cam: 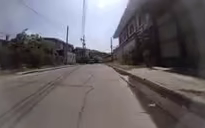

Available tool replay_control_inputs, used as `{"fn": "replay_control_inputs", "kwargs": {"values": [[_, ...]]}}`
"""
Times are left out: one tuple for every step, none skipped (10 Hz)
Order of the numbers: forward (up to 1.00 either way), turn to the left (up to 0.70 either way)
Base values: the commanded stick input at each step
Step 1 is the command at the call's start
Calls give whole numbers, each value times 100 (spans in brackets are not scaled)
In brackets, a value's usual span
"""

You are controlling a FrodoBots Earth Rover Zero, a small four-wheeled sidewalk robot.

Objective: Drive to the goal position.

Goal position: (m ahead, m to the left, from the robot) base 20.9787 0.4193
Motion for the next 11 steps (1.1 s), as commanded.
{"fn": "replay_control_inputs", "kwargs": {"values": [[100,0],[100,0],[100,0],[100,0],[100,0],[100,0],[100,-40],[100,-40],[100,-40],[100,-40],[100,0]]}}
